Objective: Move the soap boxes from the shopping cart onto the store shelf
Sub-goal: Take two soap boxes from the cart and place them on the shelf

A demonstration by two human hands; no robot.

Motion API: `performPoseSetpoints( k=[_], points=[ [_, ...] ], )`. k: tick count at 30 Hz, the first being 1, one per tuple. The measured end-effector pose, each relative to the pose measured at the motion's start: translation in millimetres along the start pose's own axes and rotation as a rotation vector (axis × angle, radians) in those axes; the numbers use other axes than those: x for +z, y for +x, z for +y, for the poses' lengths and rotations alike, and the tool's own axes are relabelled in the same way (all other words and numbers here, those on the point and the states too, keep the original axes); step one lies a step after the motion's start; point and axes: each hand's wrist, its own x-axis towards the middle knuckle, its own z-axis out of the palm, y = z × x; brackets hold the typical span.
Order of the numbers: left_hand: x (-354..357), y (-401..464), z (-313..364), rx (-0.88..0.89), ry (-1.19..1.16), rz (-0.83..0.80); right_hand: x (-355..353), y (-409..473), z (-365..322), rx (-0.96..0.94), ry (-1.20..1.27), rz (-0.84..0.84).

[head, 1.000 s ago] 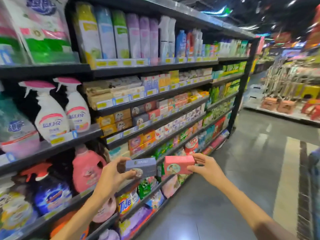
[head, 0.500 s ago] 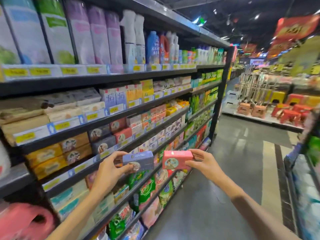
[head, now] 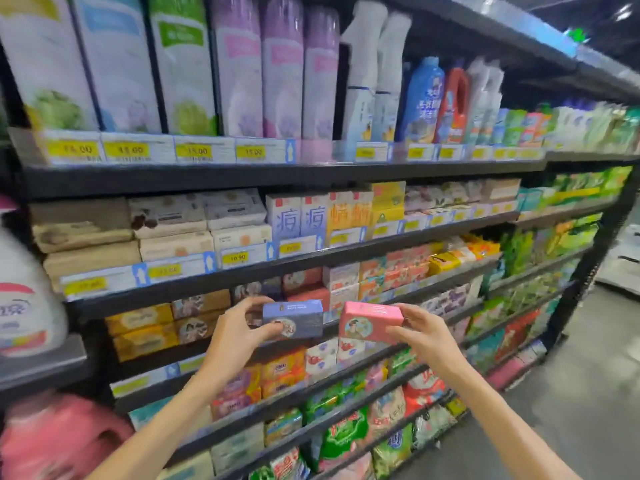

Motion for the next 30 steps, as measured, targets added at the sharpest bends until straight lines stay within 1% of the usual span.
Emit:
performPoseSetpoints(
  k=[5,10,14,21,23,27,30],
  points=[
    [-3,1,4,-0.123,0.063,0.174,14,61,11,-0.075,0.061,-0.177],
    [-2,1,11,-0.233,0.143,0.273,22,103,26,-0.135,0.065,-0.334],
    [2,9,11,-0.260,0.195,0.358,27,120,22,-0.142,0.034,-0.362],
    [0,27,-4,-0.315,0.228,0.358,30,138,22,-0.116,0.024,-0.333],
    [2,31,-13,-0.338,0.228,0.387,32,141,18,-0.127,0.012,-0.324],
    [9,33,-21,-0.385,0.298,0.468,41,150,14,-0.146,0.000,-0.313],
    [14,32,-21,-0.395,0.306,0.483,52,153,8,-0.158,-0.019,-0.313]
  ],
)
